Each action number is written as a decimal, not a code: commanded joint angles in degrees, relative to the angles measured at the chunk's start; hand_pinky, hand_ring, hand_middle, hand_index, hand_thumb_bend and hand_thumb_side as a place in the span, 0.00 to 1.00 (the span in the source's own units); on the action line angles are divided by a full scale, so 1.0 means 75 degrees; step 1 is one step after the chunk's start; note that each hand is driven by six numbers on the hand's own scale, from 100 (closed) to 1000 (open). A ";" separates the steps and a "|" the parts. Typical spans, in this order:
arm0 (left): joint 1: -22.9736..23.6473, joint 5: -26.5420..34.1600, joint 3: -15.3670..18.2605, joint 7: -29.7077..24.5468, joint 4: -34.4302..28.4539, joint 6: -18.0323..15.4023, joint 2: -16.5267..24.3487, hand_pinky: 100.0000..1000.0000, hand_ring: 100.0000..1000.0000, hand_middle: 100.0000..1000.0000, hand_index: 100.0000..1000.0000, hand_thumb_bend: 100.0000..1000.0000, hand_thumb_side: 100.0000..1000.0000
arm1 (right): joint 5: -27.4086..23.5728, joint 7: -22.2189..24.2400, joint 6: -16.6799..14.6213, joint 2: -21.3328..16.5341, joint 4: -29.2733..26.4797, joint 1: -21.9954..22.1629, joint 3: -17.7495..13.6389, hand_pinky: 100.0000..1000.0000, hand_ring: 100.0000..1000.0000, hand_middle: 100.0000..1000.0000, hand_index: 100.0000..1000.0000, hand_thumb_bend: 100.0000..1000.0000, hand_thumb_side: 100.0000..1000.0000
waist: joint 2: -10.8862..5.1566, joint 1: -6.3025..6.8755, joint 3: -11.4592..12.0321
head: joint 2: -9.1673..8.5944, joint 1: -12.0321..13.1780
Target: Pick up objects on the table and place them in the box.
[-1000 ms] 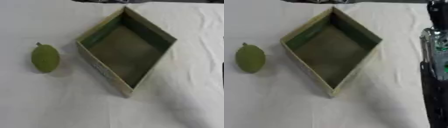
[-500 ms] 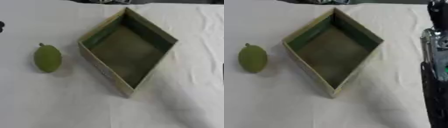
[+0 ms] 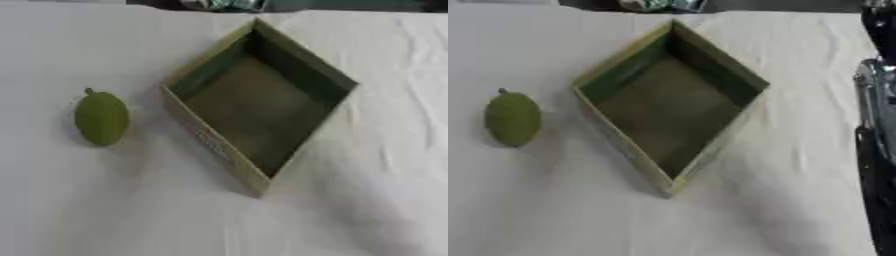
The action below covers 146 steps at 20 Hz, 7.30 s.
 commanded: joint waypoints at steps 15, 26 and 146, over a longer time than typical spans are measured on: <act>-0.0702 -0.0393 -0.0248 -0.1896 0.0565 -0.0399 -0.0235 0.96 0.95 0.93 0.92 0.23 0.00 | 0.0142 0.0044 -0.0090 -0.0553 -0.0139 0.0012 0.0032 0.77 0.58 0.54 0.75 0.00 0.31 | -0.0283 -0.0003 -0.0017 | 0.0102 0.0158; -0.1394 -0.0165 -0.0599 -0.2679 0.0777 -0.0434 -0.1254 0.94 0.96 0.96 0.92 0.10 0.07 | 0.0064 0.0129 -0.0074 -0.0501 -0.0139 -0.0026 0.0090 0.77 0.58 0.53 0.75 0.00 0.32 | -0.0313 -0.0032 -0.0010 | 0.0158 0.0254; -0.3645 -0.6191 -0.0343 0.3628 0.2156 0.0398 -0.4830 0.20 0.47 0.45 0.64 0.19 0.00 | -0.0331 0.0256 -0.0209 -0.0434 -0.0139 -0.0896 0.0253 0.75 0.57 0.52 0.74 0.00 0.00 | -0.0515 -0.0255 -0.1398 | 0.0277 0.1520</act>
